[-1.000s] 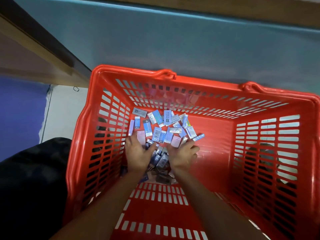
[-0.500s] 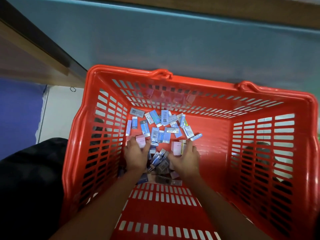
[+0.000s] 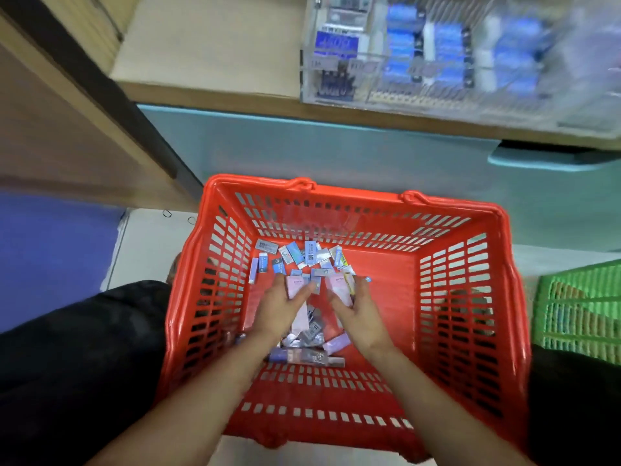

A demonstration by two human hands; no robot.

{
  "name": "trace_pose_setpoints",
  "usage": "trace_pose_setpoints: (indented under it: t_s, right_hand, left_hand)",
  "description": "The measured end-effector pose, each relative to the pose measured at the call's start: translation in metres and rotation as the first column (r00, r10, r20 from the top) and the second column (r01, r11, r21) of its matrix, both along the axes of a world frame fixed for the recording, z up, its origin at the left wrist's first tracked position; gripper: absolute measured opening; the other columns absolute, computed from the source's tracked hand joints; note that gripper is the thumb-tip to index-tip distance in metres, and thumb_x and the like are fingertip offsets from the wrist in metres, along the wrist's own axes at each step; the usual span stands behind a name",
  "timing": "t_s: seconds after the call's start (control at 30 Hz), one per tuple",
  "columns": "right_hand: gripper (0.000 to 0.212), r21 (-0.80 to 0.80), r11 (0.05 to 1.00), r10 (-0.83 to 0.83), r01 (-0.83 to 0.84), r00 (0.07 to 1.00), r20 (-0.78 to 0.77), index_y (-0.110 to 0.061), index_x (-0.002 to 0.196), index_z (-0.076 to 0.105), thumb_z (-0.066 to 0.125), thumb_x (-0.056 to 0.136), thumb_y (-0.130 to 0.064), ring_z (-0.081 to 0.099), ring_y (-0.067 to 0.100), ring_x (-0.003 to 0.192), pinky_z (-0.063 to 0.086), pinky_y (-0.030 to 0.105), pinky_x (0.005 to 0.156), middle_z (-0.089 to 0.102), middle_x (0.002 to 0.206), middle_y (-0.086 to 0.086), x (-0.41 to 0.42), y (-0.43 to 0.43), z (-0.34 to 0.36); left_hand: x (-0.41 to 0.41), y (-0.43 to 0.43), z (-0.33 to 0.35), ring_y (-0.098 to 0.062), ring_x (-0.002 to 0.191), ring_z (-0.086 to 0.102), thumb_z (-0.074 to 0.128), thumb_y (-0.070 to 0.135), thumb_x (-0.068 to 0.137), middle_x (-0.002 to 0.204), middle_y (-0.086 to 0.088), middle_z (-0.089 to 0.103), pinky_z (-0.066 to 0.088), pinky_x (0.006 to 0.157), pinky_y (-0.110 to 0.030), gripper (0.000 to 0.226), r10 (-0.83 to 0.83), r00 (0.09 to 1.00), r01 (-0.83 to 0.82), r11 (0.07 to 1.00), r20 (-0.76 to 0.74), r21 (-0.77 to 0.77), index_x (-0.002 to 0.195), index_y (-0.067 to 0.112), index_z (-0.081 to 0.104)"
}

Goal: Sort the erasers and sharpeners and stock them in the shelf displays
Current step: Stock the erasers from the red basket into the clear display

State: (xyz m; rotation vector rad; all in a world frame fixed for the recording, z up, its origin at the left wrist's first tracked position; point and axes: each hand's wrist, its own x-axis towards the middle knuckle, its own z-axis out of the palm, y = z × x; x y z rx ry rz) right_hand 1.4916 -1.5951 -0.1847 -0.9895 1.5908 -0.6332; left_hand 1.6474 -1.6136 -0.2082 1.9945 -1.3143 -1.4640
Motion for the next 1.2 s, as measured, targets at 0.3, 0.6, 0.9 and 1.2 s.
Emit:
trace_pose_setpoints:
  t_s: [0.3,0.6,0.9,1.2]
  right_hand:
    - [0.023,-0.25,0.967,0.054,-0.051,0.999,0.006,-0.019,0.108,0.046,0.06,0.091,-0.024,0.049,-0.003,0.059,0.042,0.02,0.057,0.057,0.079,-0.012,-0.006,-0.007,0.108]
    - [0.025,-0.451,0.882,0.113,-0.14,0.99,-0.085,-0.018,0.107,0.046,0.06,0.09,-0.031,0.053,-0.008,0.069,0.041,0.014,0.065,0.058,0.084,-0.012,-0.02,-0.006,0.21]
    - [0.036,-0.518,0.796,0.218,-0.313,0.947,-0.237,-0.021,0.113,0.037,0.059,0.089,-0.036,0.056,-0.007,0.086,0.045,0.022,0.081,0.058,0.099,-0.019,-0.049,-0.014,0.281]
    - [0.008,-0.504,0.847,0.175,-0.169,0.984,-0.035,-0.041,0.106,0.045,0.041,0.098,-0.041,0.052,-0.022,0.086,0.041,0.004,0.077,0.055,0.114,-0.017,-0.054,-0.039,0.277]
  left_hand:
    - [-0.009,-0.02,0.124,-0.021,0.088,0.061,0.058,0.035,0.091,0.088,-0.005,0.066,0.042,0.074,-0.028,0.034,0.027,0.999,-0.037,0.958,-0.041,-0.284,0.1,0.002,0.058]
    - [-0.027,-0.02,0.239,-0.012,0.089,0.058,0.049,0.037,0.095,0.093,-0.002,0.063,0.038,0.075,-0.024,0.026,-0.101,0.988,0.037,0.891,-0.119,-0.452,0.092,0.011,0.055]
    - [-0.046,-0.025,0.303,0.005,0.067,0.055,0.069,0.023,0.083,0.083,0.001,0.06,0.043,0.063,-0.012,0.022,-0.227,0.923,0.068,0.892,-0.311,-0.447,0.091,0.013,0.051]
    - [-0.052,-0.047,0.308,-0.013,0.081,0.055,0.072,0.019,0.079,0.09,-0.005,0.061,0.042,0.067,-0.022,0.025,-0.116,0.837,-0.057,0.954,-0.535,-0.296,0.097,0.012,0.056]
